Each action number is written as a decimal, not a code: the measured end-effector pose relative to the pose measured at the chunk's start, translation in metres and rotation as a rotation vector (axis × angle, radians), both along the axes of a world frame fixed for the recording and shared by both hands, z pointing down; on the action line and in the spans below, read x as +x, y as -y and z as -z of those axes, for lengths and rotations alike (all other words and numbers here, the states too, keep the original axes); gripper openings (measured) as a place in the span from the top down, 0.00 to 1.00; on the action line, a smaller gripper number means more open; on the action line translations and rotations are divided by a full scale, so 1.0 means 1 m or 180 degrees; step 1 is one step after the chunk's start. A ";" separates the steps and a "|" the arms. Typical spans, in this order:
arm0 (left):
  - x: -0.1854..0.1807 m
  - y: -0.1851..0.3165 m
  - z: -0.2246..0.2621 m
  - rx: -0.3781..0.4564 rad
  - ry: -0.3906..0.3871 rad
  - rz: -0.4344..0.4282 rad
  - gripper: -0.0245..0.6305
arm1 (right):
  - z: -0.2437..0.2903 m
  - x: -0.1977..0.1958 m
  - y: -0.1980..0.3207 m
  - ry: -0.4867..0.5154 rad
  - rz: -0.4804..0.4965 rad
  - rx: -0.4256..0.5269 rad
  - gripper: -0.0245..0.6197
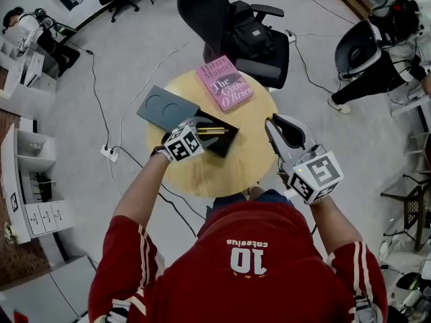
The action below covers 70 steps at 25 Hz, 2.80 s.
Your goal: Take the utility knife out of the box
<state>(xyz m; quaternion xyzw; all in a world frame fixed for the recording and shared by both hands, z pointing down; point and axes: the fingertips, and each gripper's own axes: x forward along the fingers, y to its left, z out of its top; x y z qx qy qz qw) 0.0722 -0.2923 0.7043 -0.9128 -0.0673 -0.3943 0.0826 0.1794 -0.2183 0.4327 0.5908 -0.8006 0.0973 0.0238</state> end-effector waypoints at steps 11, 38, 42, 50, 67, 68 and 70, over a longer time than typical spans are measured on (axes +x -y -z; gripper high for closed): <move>0.026 -0.003 -0.072 -0.0202 0.0865 -0.0554 0.69 | -0.010 0.037 -0.019 0.0021 -0.0364 -0.0101 0.88; 0.024 0.012 -0.105 -0.0091 0.1490 -0.0436 0.76 | -0.013 0.063 -0.031 0.0143 -0.0448 -0.0147 0.88; 0.029 0.016 -0.087 -0.0045 0.1337 -0.0362 0.76 | -0.010 0.061 -0.033 0.0161 -0.0427 -0.0128 0.88; 0.035 0.007 -0.053 -0.0209 0.0952 -0.0172 0.76 | 0.009 0.055 -0.034 0.0151 -0.0321 -0.0020 0.88; 0.034 0.006 0.134 -0.0045 -0.0898 0.0767 0.76 | 0.064 0.023 -0.011 0.0199 0.0071 0.0256 0.88; 0.032 0.005 0.150 -0.0023 -0.1033 0.0839 0.76 | 0.067 0.019 -0.010 0.0196 0.0110 0.0272 0.88; 0.024 0.000 0.180 0.0021 -0.1291 0.0977 0.76 | 0.074 0.010 -0.007 0.0197 0.0180 0.0313 0.88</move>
